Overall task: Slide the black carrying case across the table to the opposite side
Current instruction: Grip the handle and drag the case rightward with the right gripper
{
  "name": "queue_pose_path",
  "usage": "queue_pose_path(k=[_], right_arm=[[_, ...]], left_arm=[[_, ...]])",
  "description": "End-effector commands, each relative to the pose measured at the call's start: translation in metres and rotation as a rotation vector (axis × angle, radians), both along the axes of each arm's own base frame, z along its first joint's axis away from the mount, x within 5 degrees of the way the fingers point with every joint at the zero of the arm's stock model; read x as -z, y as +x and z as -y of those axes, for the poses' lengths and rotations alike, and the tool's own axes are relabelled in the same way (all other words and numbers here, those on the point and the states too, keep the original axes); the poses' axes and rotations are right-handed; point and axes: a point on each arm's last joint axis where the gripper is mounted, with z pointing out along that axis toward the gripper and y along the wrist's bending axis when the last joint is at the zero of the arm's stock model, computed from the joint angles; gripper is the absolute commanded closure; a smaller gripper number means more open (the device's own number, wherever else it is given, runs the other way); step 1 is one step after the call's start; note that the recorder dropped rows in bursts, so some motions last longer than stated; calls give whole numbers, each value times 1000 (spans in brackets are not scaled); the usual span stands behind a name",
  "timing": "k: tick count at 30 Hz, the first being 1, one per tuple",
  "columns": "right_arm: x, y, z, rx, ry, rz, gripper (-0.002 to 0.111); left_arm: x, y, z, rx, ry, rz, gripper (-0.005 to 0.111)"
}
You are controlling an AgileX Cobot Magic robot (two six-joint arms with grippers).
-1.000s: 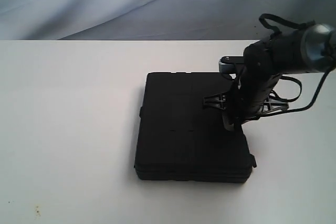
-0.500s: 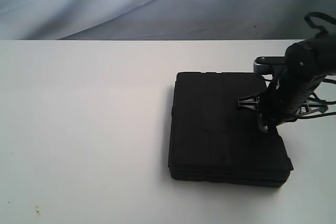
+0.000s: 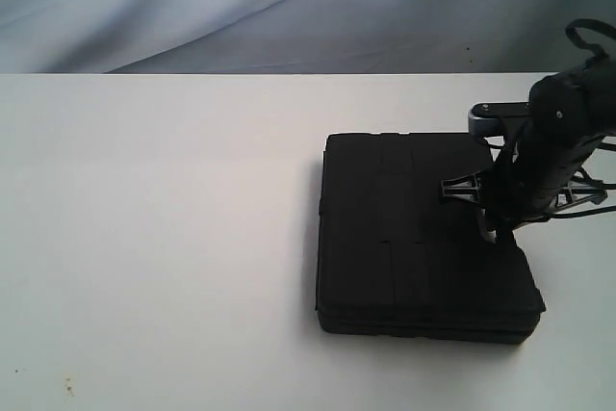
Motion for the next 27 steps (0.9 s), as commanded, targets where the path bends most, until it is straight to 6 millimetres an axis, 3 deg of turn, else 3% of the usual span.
queue_pose_path(k=[1,15,27], right_arm=[[-4,1,13,-5,-31,-5,108],[-4,6,36,26,-45,-17,108],[-4,7,40,26,-50,-20,108]], left_arm=[[1,0,0,1,-15,7,107],[1,0,0,1,-15,7,107],[1,0,0,1,-15,7,107]])
